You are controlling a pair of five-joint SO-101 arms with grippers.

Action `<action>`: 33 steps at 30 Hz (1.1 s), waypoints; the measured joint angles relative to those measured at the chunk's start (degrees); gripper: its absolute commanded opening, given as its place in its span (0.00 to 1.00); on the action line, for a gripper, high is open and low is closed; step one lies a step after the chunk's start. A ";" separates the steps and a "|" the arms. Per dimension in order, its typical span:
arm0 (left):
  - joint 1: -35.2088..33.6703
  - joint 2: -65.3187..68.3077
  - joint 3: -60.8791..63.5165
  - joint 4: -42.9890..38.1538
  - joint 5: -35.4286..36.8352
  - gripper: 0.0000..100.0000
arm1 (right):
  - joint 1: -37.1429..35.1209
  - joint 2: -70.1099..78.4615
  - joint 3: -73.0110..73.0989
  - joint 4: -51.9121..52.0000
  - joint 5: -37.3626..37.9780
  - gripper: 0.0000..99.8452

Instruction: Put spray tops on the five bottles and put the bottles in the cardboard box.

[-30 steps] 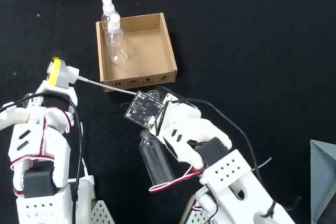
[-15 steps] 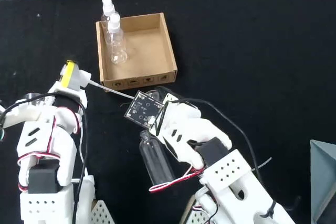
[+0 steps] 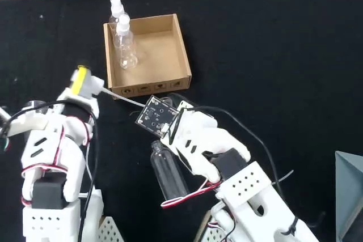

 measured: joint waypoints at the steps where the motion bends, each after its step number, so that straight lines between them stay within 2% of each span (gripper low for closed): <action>1: 0.62 0.00 0.53 0.00 0.00 0.03 | 0.00 0.00 0.00 0.00 0.00 0.09; 13: 6.42 0.00 3.87 -1.41 0.00 0.03 | -0.18 0.00 0.09 0.00 0.00 0.09; 18: 6.59 0.00 7.21 -6.59 0.00 0.03 | -0.18 0.00 0.09 0.00 0.00 0.09; 28: 7.91 0.00 7.38 -7.38 0.00 0.03 | -0.18 0.00 0.09 0.00 0.00 0.09; 33: 12.40 0.00 7.38 -7.38 -4.04 0.03 | -0.18 0.00 0.09 0.00 0.00 0.09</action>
